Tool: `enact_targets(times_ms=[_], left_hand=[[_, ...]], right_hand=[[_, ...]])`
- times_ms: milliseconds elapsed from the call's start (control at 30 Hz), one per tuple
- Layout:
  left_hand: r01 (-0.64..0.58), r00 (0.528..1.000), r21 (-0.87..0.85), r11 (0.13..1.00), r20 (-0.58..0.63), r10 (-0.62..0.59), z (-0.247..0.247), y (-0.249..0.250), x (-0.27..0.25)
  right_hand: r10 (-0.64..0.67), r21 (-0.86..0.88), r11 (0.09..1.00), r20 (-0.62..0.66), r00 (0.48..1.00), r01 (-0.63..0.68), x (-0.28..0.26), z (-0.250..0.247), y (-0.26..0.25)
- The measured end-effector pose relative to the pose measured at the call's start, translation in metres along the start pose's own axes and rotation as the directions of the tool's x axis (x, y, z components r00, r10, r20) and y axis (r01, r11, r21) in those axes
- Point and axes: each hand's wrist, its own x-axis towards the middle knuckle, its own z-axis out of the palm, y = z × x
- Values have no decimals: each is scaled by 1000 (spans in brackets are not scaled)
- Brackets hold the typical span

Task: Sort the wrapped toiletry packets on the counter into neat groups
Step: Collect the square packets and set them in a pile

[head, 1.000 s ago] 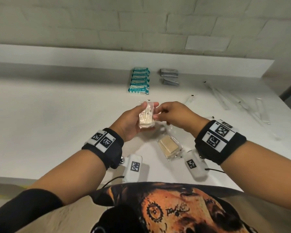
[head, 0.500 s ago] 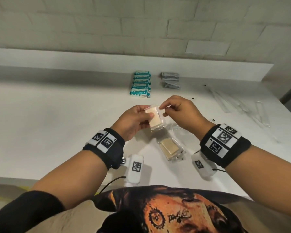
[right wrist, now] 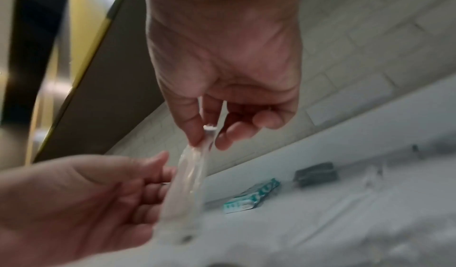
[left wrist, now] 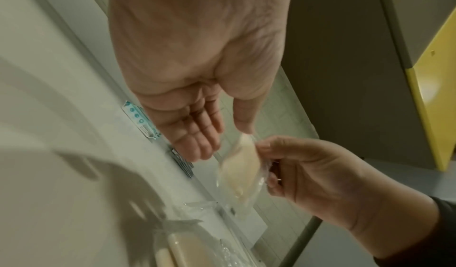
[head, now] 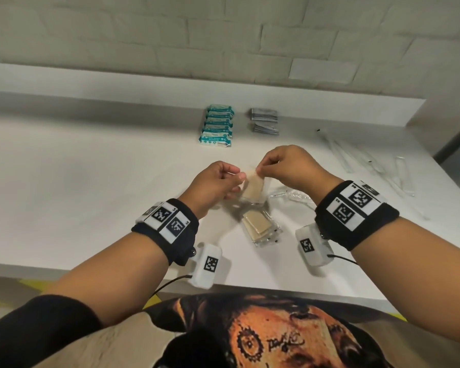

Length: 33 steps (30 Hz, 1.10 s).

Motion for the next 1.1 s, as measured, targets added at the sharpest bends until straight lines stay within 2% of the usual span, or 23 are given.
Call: enact_targets(times_ms=[67, 167, 200, 267, 333, 400, 500, 567, 633, 667, 767, 900, 967, 1033, 1100], left_hand=[[65, 997, 34, 997, -39, -64, 2, -4, -1], [169, 983, 78, 983, -85, -162, 4, -12, -9], [209, 976, 101, 973, -80, -201, 5, -14, -12], [293, 956, 136, 946, -47, -290, 9, -19, -19], [369, 929, 135, 920, -43, -366, 16, -22, -26], [416, 909, 139, 899, -36, -415, 25, -25, -32], [455, 890, 121, 882, -36, -454, 38, -25, -37], [482, 876, 82, 872, -78, -476, 46, -25, -39], [492, 867, 31, 870, -112, -486, 54, -26, -40], [490, 866, 14, 871, -123, -485, 58, -26, -40], [461, 880, -45, 886, -103, -463, 71, -25, -45], [411, 905, -166, 897, -42, -423, 86, -25, -54], [340, 929, -137, 931, -104, -354, 90, -27, -54], [269, 940, -72, 960, -197, -278, 91, -27, -51], [223, 957, -8, 975, -191, -220, 93, -22, -51]], right_hand=[[20, 5, 1000, -6, 1000, -20, 0, -9, 5], [45, 37, 998, 62, 997, -47, -4, -15, 10], [46, 0, 999, 98, 994, -46, -4, -13, 11], [41, -178, 984, 191, 981, -6, -6, -1, 13], [44, -361, 931, 266, 963, 57, -6, 15, 17], [55, -437, 898, 225, 973, 50, -9, 26, 22], [146, -446, 892, 128, 981, -75, -16, 26, 31], [242, -442, 887, 197, 950, -134, -22, 29, 41], [359, -242, 924, 286, 889, -295, -36, 29, 42], [402, -106, 915, 293, 868, -388, -40, 29, 42], [398, -10, 908, 339, 852, -420, -46, 26, 45], [381, -35, 920, 305, 873, -389, -56, 18, 46], [271, -197, 954, 237, 933, -227, -55, 8, 50], [103, -343, 938, 130, 986, -52, -55, -4, 53], [-27, -428, 902, 79, 997, 59, -58, -10, 57]])
